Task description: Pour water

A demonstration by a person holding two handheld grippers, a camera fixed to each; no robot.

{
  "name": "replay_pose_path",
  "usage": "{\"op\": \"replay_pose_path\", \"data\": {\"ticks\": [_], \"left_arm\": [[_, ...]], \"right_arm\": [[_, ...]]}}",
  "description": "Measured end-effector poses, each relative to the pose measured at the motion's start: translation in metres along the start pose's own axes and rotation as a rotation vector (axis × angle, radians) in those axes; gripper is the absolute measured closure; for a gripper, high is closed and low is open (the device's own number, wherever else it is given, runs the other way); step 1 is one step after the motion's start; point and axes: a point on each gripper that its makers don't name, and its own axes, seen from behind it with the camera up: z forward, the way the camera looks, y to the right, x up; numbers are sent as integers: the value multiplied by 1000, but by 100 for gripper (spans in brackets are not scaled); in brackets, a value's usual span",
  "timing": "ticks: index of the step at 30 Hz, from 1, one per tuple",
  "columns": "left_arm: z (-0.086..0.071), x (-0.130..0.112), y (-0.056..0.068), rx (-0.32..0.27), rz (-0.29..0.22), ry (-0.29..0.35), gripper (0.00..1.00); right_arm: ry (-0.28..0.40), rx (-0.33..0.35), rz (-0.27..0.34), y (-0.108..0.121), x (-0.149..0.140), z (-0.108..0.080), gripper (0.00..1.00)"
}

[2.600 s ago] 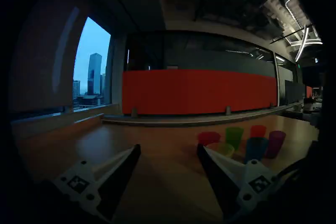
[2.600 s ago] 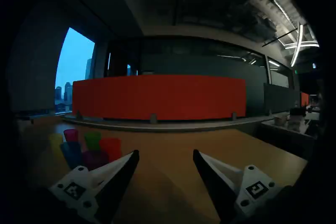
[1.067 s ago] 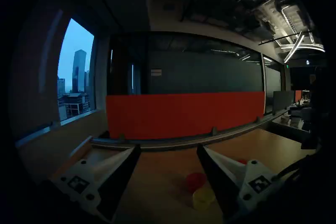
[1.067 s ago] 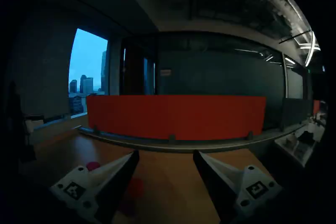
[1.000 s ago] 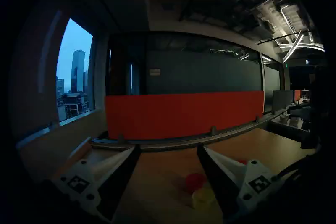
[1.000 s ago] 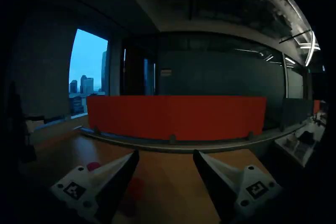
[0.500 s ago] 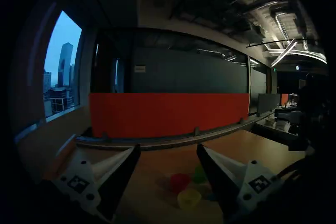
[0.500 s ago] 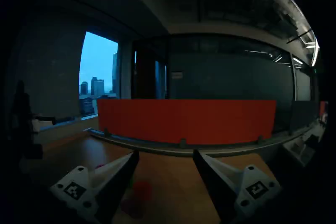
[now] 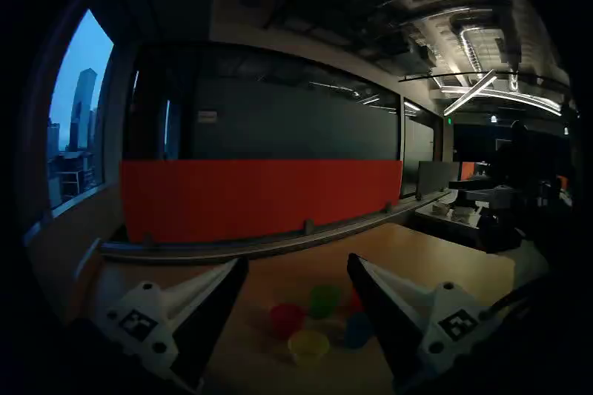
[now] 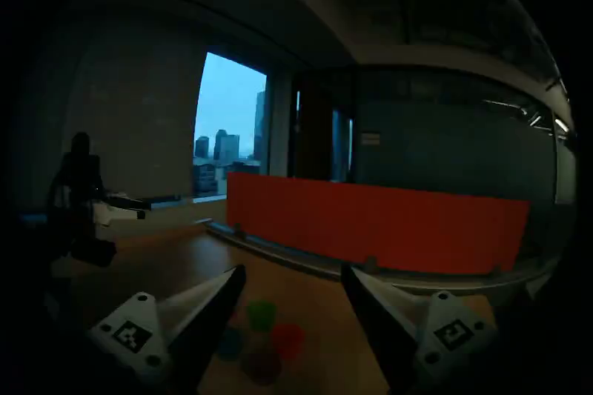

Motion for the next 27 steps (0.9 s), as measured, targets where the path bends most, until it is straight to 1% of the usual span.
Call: {"op": "replay_pose_path", "data": {"ticks": [4,8,11,17,23,27], "left_arm": [[0,5,9,-53,15,6,1],[-1,6,16,-81,36,4,1],[-1,3,19,-93,49,-5,1],[2,-1,23,-113,59,-17,1],[4,-5,27,-132,66,-32,1],[6,-9,29,-145,75,-43,1]], "right_arm": [[-7,28,-6,-7,0,2,1],[-14,27,-24,-6,-2,5,1],[-21,29,-29,-6,-4,7,1],[-36,57,-24,-12,-5,9,1],[-54,64,-47,-11,-7,11,1],[-66,75,-52,-13,-8,12,1]]}}
